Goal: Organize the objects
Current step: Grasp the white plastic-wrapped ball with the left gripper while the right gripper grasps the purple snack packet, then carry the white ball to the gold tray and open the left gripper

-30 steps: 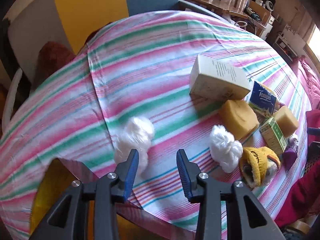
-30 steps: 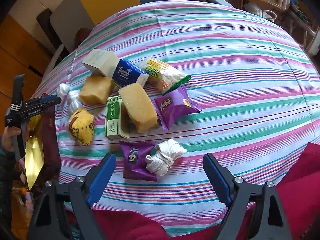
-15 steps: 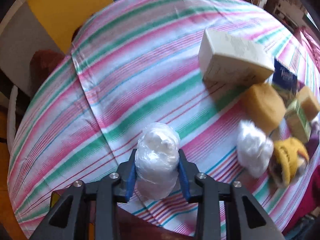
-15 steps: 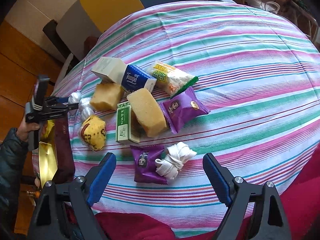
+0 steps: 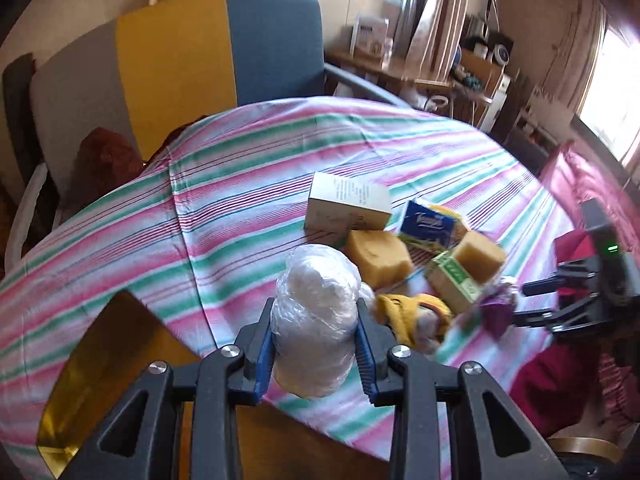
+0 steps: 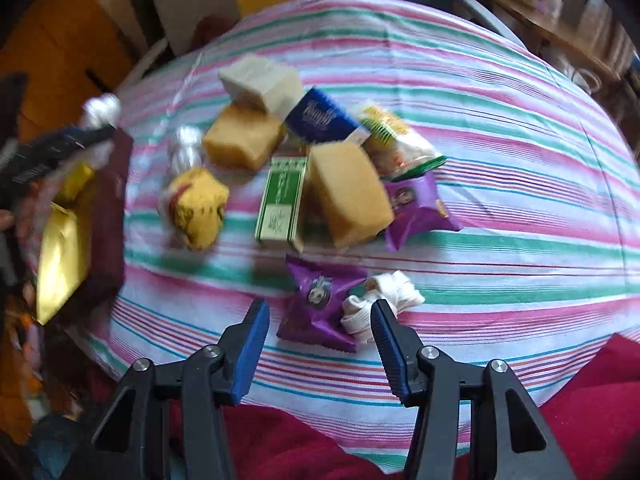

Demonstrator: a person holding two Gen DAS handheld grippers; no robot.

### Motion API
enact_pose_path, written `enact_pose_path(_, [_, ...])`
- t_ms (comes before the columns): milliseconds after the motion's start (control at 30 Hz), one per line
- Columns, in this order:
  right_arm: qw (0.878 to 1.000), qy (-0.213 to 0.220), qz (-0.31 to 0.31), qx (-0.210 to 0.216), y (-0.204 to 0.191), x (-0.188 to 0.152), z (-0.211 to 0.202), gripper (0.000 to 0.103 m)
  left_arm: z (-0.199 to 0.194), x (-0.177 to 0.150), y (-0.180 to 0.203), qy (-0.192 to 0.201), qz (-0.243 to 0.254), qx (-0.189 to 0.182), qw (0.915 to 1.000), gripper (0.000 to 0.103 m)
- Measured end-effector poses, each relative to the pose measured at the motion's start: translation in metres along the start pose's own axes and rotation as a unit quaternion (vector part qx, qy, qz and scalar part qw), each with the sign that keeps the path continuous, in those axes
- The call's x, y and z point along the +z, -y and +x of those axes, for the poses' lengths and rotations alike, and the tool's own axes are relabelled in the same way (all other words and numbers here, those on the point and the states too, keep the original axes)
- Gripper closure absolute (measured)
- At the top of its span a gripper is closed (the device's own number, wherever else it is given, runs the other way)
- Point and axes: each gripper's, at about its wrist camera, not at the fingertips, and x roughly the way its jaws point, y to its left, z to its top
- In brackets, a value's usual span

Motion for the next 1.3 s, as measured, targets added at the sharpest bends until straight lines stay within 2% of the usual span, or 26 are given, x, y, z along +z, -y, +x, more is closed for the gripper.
enact_pose_path(133, [0.999, -0.038, -0.012, -0.036, -0.011, 0.004, 0.022, 0.049, -0.033, -0.026, 0.000, 0.029, -0.026, 0.006, 0.9992, 0.068])
enact_pose_path(267, [0.998, -0.040, -0.022, -0.054, -0.021, 0.012, 0.036, 0.052, -0.057, -0.057, -0.019, 0.045, -0.078, 0.032, 0.9954, 0.068])
enact_pose_path(333, [0.996, -0.040, -0.033, -0.068, -0.027, 0.013, 0.043, 0.067, -0.073, -0.081, -0.042, 0.048, -0.125, 0.062, 0.9890, 0.068])
enact_pose_path(400, [0.995, -0.036, -0.047, -0.083, -0.032, 0.013, 0.047, 0.072, -0.087, -0.102, -0.066, 0.047, -0.167, 0.096, 0.9802, 0.068])
enact_pose_path(433, [0.994, -0.034, -0.054, -0.088, -0.034, 0.012, 0.047, 0.072, -0.095, -0.115, -0.082, 0.049, -0.195, 0.116, 0.9727, 0.068])
enact_pose_path(500, [0.993, -0.029, -0.065, -0.095, -0.036, 0.009, 0.046, 0.073, -0.109, -0.141, -0.116, 0.046, -0.259, 0.151, 0.9531, 0.068])
enact_pose_path(600, [0.992, -0.026, -0.072, -0.095, -0.037, 0.007, 0.046, 0.072, -0.117, -0.167, -0.154, 0.032, -0.322, 0.190, 0.9268, 0.068])
enact_pose_path(667, [0.993, -0.026, -0.077, -0.088, -0.039, 0.006, 0.046, 0.072, -0.116, -0.175, -0.170, 0.029, -0.337, 0.205, 0.9185, 0.068])
enact_pose_path(800, [0.993, -0.025, -0.076, -0.087, -0.040, 0.003, 0.047, 0.072, -0.098, -0.175, -0.195, 0.020, -0.354, 0.203, 0.9126, 0.068])
enact_pose_path(867, [0.993, -0.023, -0.076, -0.090, -0.039, 0.002, 0.047, 0.072, -0.088, -0.170, -0.205, 0.015, -0.350, 0.205, 0.9138, 0.067])
enact_pose_path(933, [0.992, -0.022, -0.079, -0.092, -0.040, 0.001, 0.046, 0.072, -0.075, -0.165, -0.217, 0.002, -0.357, 0.204, 0.9116, 0.067])
enact_pose_path(1000, [0.992, -0.022, -0.080, -0.092, -0.038, -0.001, 0.046, 0.072, -0.066, -0.160, -0.225, -0.001, -0.360, 0.201, 0.9109, 0.065])
enact_pose_path(1067, [0.992, -0.022, -0.080, -0.093, -0.039, -0.001, 0.046, 0.072, -0.056, -0.158, -0.236, -0.010, -0.369, 0.209, 0.9058, 0.060])
enact_pose_path(1133, [0.992, -0.022, -0.081, -0.093, -0.037, -0.001, 0.046, 0.072, -0.049, -0.157, -0.244, -0.008, -0.378, 0.200, 0.9039, 0.058])
enact_pose_path(1300, [0.992, -0.023, -0.084, -0.095, -0.042, 0.002, 0.047, 0.072, -0.060, -0.153, -0.237, 0.006, -0.370, 0.216, 0.9035, 0.052])
